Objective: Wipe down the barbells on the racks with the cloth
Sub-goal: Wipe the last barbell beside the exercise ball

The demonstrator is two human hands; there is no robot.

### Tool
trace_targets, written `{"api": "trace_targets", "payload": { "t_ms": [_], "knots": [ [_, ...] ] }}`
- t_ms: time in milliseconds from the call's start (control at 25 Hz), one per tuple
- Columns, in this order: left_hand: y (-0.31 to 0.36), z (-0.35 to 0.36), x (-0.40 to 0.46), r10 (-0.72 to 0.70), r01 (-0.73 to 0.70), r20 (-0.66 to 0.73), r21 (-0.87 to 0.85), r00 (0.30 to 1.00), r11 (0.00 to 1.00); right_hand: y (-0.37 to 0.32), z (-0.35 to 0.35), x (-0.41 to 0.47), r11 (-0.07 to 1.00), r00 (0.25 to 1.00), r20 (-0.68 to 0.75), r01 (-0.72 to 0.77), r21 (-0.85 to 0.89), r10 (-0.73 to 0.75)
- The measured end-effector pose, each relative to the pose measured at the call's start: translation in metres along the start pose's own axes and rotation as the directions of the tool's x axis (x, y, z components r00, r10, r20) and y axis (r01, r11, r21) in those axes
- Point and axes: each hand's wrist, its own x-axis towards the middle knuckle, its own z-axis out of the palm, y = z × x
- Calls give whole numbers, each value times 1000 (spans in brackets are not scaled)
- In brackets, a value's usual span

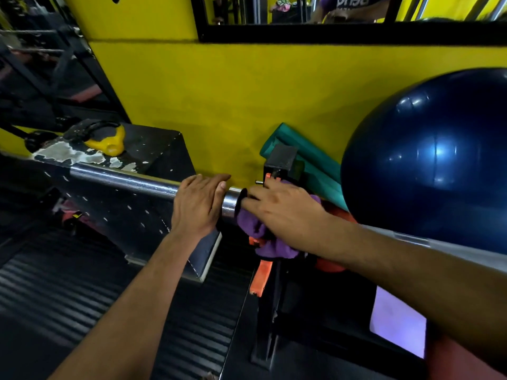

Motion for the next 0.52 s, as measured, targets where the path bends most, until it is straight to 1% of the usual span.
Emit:
{"api": "trace_targets", "payload": {
  "t_ms": [80,160,200,280,320,360,480,520],
  "knots": [
    [2,2,-9,-37,37,-10,-2,999,999,19,-10,-25,1000,996,91,-19,18,17],
    [7,2,-20,-113,114,-23,5,993,994,38,-23,-54,997,974,224,-53,48,41],
    [9,2,-23,-140,141,-16,14,990,990,46,-29,-68,997,963,266,-65,44,51],
    [13,1,-25,-165,164,14,47,986,985,55,-39,-89,998,951,305,-59,13,52],
    [13,0,-24,-176,174,26,67,984,982,57,-42,-93,999,954,297,-47,5,43],
    [13,0,-23,-190,187,38,80,981,979,58,-42,-93,999,965,259,-42,6,39],
    [17,1,-25,-255,252,46,69,966,965,37,-36,-51,998,996,68,-57,4,57],
    [19,2,-25,-280,277,45,59,959,959,25,-32,-31,999,999,12,-34,7,34]
  ]
}}
